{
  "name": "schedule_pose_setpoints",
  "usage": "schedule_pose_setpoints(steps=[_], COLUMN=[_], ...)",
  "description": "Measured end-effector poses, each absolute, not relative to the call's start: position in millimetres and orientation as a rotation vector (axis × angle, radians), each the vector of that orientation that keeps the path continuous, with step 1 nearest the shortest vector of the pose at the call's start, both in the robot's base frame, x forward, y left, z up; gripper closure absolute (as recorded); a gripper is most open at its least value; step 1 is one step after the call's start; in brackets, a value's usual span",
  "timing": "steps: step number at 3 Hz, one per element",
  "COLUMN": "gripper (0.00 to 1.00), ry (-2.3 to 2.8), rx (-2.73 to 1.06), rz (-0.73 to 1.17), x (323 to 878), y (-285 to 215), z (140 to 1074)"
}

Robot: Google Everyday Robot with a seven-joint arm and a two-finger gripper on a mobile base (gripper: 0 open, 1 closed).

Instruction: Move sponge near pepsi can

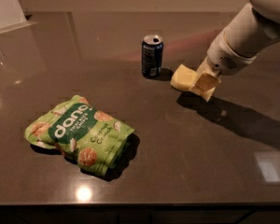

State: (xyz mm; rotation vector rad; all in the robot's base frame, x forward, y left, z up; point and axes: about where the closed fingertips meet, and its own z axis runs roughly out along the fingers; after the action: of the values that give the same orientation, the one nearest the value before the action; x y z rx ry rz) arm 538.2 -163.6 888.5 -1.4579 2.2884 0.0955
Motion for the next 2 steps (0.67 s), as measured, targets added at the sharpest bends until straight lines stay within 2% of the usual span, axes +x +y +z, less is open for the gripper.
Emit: schedule_pose_setpoints(steps=[1, 2], gripper=[1.00, 0.83], ry=[2.285, 2.277], rx=[-1.453, -1.456], rz=[0.100, 0.106], x=[563.5, 585.2], y=[-153.2, -140.7], z=[880.1, 876.3])
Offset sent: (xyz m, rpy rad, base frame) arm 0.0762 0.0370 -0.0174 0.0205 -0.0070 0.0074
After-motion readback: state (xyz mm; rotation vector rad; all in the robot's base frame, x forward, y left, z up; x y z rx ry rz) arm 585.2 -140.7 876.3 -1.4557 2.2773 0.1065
